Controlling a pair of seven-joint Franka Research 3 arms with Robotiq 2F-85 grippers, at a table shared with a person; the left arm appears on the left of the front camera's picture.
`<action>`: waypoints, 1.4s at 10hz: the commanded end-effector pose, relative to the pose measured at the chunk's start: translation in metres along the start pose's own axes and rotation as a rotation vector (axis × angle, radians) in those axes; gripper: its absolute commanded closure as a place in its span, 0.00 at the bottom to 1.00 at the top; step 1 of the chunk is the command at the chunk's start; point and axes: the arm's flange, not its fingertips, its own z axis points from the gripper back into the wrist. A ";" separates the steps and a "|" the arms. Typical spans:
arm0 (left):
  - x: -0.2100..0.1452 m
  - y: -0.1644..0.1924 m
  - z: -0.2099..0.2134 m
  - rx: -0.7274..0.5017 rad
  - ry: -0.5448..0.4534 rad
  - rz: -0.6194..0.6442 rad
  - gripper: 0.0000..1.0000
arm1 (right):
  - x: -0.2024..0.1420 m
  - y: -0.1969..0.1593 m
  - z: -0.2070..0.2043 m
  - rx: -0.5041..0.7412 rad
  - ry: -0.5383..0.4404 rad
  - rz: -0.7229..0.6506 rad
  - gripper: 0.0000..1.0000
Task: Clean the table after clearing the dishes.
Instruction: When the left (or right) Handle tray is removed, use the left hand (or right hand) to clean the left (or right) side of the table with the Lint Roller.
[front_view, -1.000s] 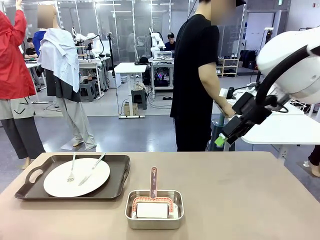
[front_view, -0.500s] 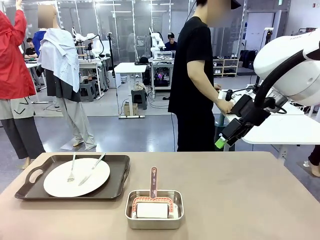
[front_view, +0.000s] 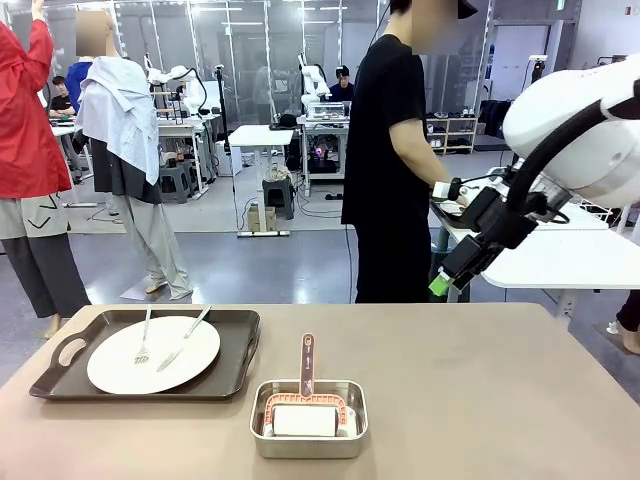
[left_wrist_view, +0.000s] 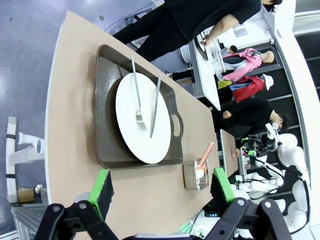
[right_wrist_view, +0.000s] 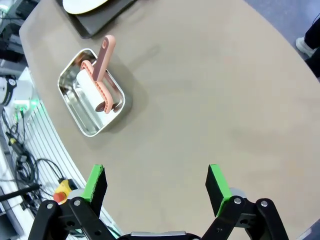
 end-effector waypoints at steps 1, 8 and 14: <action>-0.002 0.000 0.003 -0.006 -0.007 0.002 0.00 | 0.074 -0.012 -0.012 0.006 0.115 0.165 0.00; -0.002 0.000 0.003 -0.006 -0.007 0.002 0.00 | 0.230 0.044 -0.114 0.090 0.519 0.487 0.00; -0.002 0.000 0.003 -0.006 -0.007 0.002 0.00 | 0.237 0.067 -0.183 0.167 0.579 0.531 0.00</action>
